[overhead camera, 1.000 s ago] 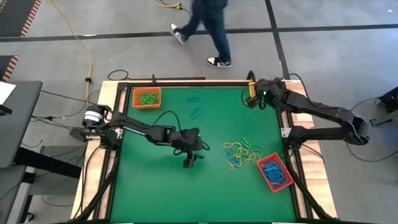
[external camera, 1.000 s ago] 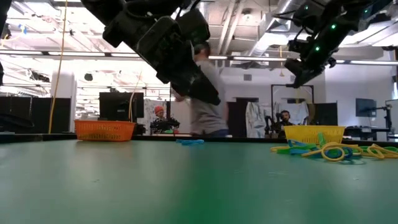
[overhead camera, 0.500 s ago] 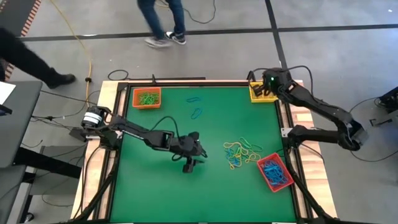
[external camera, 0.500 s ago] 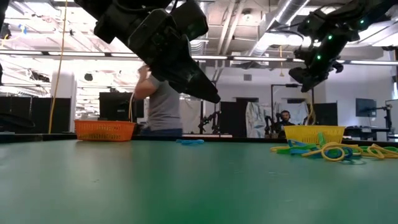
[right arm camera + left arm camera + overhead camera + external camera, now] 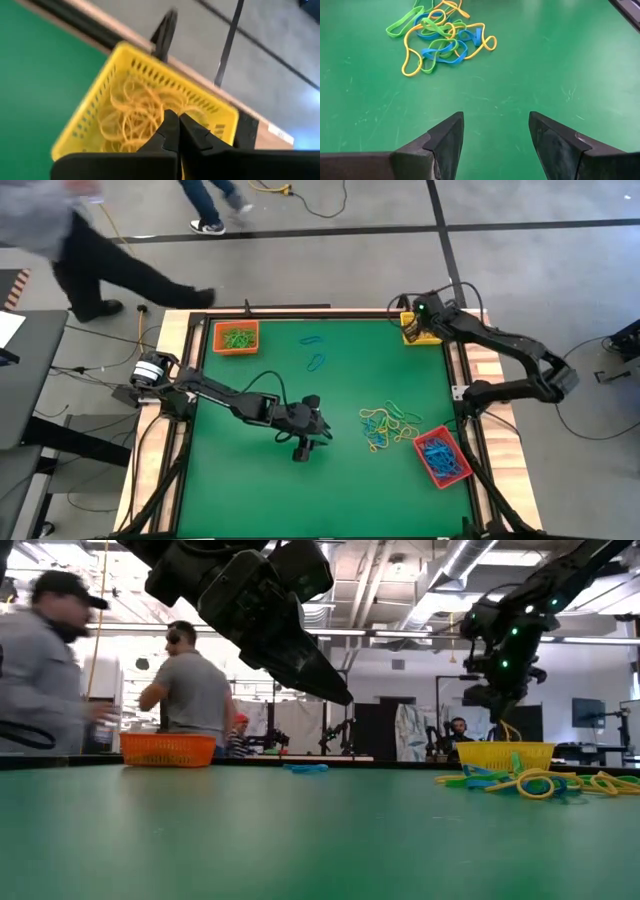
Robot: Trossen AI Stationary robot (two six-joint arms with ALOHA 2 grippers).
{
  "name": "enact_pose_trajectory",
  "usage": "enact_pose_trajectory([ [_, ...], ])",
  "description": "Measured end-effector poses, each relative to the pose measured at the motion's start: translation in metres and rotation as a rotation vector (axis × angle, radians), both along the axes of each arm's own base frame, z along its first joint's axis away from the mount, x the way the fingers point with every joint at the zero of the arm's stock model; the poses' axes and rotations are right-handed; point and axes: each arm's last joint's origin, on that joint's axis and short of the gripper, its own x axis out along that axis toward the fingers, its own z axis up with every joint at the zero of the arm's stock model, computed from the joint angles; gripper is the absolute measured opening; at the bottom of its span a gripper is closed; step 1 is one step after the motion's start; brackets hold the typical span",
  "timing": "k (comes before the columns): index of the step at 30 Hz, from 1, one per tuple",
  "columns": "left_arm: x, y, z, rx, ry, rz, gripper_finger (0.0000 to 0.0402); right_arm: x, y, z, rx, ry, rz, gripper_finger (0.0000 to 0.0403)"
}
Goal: Sort rubber bands into baskets
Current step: Put the yellow rubber band into the yellow bin
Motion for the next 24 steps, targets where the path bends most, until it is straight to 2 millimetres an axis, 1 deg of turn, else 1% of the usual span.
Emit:
enact_pose_trajectory([
  [3, 0.000, 0.000, 0.000, 0.001, 0.004, 0.000, 0.0214, -0.001, -0.003, -0.011, 0.053, 0.040, -0.017, 0.0033],
  [10, 0.000, 0.000, 0.000, 0.008, 0.003, -0.005, 0.0214, 0.002, -0.006, -0.021, 0.093, 0.044, -0.031, 0.0040],
  [14, 0.000, 0.000, 0.000, 0.010, 0.002, -0.002, 0.0214, 0.000, -0.009, -0.026, 0.141, 0.030, -0.031, 0.0058],
  [17, 0.000, 0.000, 0.000, 0.011, 0.002, -0.001, 0.0214, 0.000, -0.009, -0.026, 0.140, 0.026, -0.035, 0.0089],
  [24, 0.000, 0.000, 0.000, 0.011, 0.002, 0.000, 0.0214, 0.000, -0.007, -0.026, 0.161, 0.011, -0.043, 0.0194],
])
